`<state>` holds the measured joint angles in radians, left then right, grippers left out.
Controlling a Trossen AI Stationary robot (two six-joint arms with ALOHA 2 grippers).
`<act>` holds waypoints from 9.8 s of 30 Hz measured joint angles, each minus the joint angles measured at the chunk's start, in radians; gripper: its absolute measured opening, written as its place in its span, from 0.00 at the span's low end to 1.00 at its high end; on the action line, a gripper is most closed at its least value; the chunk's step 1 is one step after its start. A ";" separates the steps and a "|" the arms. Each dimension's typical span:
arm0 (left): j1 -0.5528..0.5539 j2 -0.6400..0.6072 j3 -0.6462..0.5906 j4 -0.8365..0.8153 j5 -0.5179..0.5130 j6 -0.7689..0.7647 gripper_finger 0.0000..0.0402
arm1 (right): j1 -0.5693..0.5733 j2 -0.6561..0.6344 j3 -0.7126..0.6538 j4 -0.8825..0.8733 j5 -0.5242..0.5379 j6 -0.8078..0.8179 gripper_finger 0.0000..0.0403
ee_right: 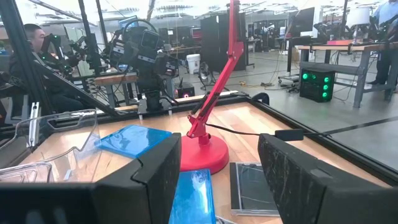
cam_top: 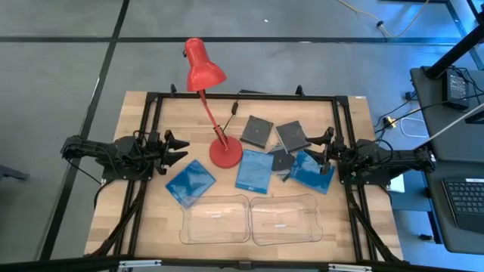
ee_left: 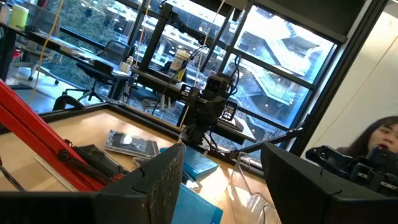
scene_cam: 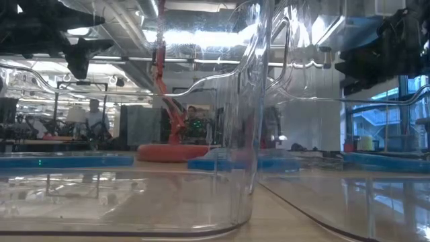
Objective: Pick & place jewel cases by type
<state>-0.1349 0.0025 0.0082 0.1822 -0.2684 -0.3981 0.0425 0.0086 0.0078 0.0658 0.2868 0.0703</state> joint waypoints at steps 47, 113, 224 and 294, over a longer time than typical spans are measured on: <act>0.000 0.000 0.000 0.000 0.000 0.000 0.53 | 0.000 0.000 0.000 0.000 0.000 0.000 0.54; 0.000 0.000 0.000 0.069 -0.003 0.263 0.53 | 0.000 0.000 0.000 0.004 0.022 0.037 0.54; 0.000 0.631 0.124 0.278 -0.316 0.160 0.53 | -0.047 1.209 0.407 -0.332 0.187 -0.340 0.54; 0.001 0.851 0.242 0.324 -0.326 0.203 0.53 | -0.046 1.430 0.407 -0.204 0.449 -0.472 0.20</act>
<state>-0.1341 0.8532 0.2504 0.5060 -0.5941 -0.1955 -0.0036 1.4390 0.4151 -0.1386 0.7359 -0.4020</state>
